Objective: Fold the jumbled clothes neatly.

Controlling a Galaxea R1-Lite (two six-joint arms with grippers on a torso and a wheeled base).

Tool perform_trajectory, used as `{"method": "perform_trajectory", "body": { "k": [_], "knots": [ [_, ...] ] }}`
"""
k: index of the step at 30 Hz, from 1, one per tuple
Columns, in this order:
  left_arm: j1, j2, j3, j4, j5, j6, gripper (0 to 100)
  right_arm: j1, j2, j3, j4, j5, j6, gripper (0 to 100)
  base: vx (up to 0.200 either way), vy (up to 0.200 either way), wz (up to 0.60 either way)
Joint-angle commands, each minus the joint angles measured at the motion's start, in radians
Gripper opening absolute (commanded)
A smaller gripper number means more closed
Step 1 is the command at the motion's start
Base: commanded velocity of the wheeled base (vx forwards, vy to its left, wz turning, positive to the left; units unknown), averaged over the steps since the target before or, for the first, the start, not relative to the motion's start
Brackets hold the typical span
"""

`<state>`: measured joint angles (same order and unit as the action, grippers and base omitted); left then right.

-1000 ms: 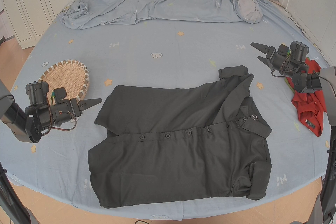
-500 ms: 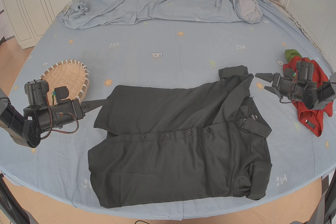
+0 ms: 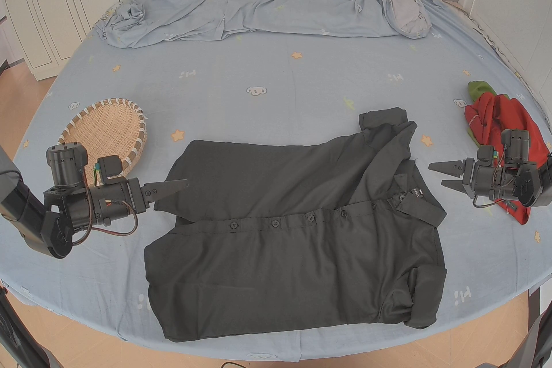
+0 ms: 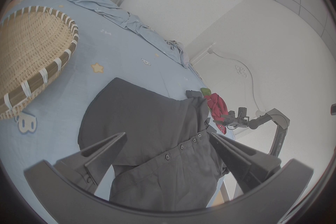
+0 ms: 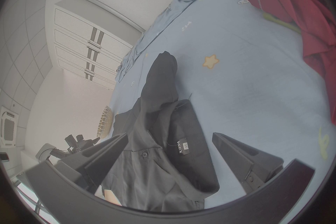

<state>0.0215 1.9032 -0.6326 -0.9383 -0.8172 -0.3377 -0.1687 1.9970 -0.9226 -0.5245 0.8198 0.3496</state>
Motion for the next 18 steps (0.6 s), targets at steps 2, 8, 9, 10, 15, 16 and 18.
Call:
{"method": "perform_trajectory", "body": {
  "k": [2, 8, 9, 10, 15, 16, 18],
  "knots": [
    [0.006, 0.005, 0.013, -0.002, 0.0, 0.0, 100, 0.012, 0.046, -0.004, -0.005, 0.007, -0.009, 100, 0.0, 0.0, 0.0],
    [0.006, 0.007, 0.025, -0.02, 0.0, -0.001, 100, 0.014, 0.12, -0.022, -0.065, 0.044, -0.004, 100, 0.0, 0.0, 0.0],
    [0.006, 0.008, 0.028, -0.03, 0.0, -0.001, 100, 0.014, 0.131, -0.03, -0.077, 0.045, -0.003, 100, 0.0, 0.0, 0.0],
    [0.006, 0.008, 0.031, -0.04, 0.0, -0.001, 100, 0.015, 0.149, -0.039, -0.089, 0.045, -0.001, 100, 0.0, 0.0, 0.0],
    [0.006, 0.01, 0.036, -0.045, 0.0, -0.003, 100, 0.032, 0.192, -0.075, -0.095, 0.045, -0.001, 100, 0.0, 0.0, 0.0],
    [0.006, 0.01, 0.036, -0.045, 0.0, -0.003, 100, 0.032, 0.197, -0.081, -0.095, 0.045, -0.001, 100, 0.0, 0.0, 0.0],
    [0.006, 0.016, 0.034, -0.047, 0.0, -0.003, 100, 0.043, 0.207, -0.091, -0.097, 0.045, 0.0, 100, 0.0, 0.0, 0.0]
  ]
}}
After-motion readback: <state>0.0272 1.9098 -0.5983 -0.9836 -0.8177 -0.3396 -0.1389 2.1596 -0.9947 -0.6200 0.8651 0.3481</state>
